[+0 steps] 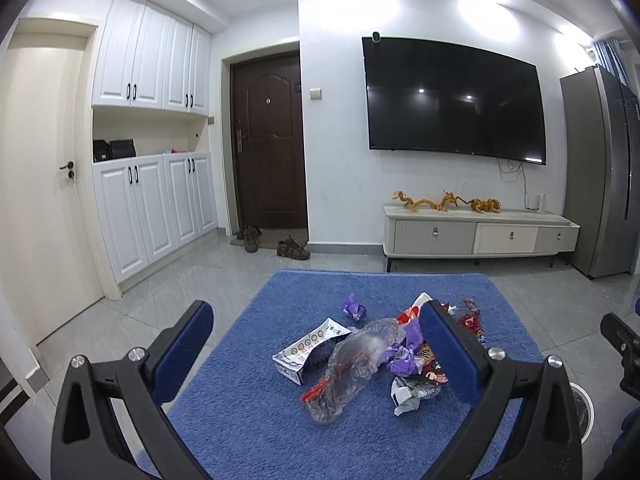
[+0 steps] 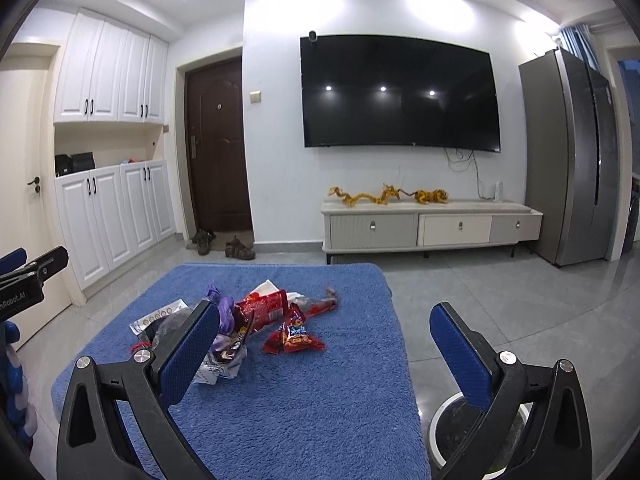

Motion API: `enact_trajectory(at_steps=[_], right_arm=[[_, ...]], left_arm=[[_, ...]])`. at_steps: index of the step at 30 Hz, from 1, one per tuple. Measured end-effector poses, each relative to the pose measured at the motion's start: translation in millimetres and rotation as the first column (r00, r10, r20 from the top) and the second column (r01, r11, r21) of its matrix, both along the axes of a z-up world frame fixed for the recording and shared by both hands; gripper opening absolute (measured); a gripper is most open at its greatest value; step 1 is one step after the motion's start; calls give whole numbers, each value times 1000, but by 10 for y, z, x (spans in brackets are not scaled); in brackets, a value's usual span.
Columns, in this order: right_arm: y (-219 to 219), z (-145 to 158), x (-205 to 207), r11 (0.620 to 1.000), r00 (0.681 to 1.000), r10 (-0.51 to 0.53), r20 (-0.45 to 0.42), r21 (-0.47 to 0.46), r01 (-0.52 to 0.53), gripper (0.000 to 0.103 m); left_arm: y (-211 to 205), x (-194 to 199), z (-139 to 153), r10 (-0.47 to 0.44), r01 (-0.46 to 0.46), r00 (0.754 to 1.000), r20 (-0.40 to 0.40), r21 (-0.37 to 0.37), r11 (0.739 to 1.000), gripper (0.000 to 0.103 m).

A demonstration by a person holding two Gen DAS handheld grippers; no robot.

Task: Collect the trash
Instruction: 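Grasp the red chip bag with the right gripper while the left grasps the clear bottle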

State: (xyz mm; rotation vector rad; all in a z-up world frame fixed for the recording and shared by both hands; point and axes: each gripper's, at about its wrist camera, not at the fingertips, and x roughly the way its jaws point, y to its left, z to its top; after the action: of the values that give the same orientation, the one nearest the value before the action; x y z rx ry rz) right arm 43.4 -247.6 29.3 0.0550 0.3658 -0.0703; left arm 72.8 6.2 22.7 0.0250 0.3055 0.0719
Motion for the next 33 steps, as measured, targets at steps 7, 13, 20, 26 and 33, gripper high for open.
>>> enact_trajectory(at_steps=[7,13,20,26,33], right_arm=[[-52,-109,267,1000,999,-6,-51,-1,6,103],[-95,-214,518,1000,995,-5,-99,2,5,103],[-27,-356,793,1000,986,26,-167,2,-26,103],[16,-542,1038,999,969,54,-242,19,-51,102],[52,-874,1503,989,926,139,-351,91,-114,79]], left_arm=[[23,336,-105,-3,2,999,-51,-11,1000,103],[48,598,-197,-10,9,996,-91,-14,1000,103],[211,900,-361,-32,27,984,-175,-32,999,103],[581,1072,-574,-4,-4,975,-221,-37,999,103],[1082,1177,-765,-43,16,960,-276,-100,995,103]])
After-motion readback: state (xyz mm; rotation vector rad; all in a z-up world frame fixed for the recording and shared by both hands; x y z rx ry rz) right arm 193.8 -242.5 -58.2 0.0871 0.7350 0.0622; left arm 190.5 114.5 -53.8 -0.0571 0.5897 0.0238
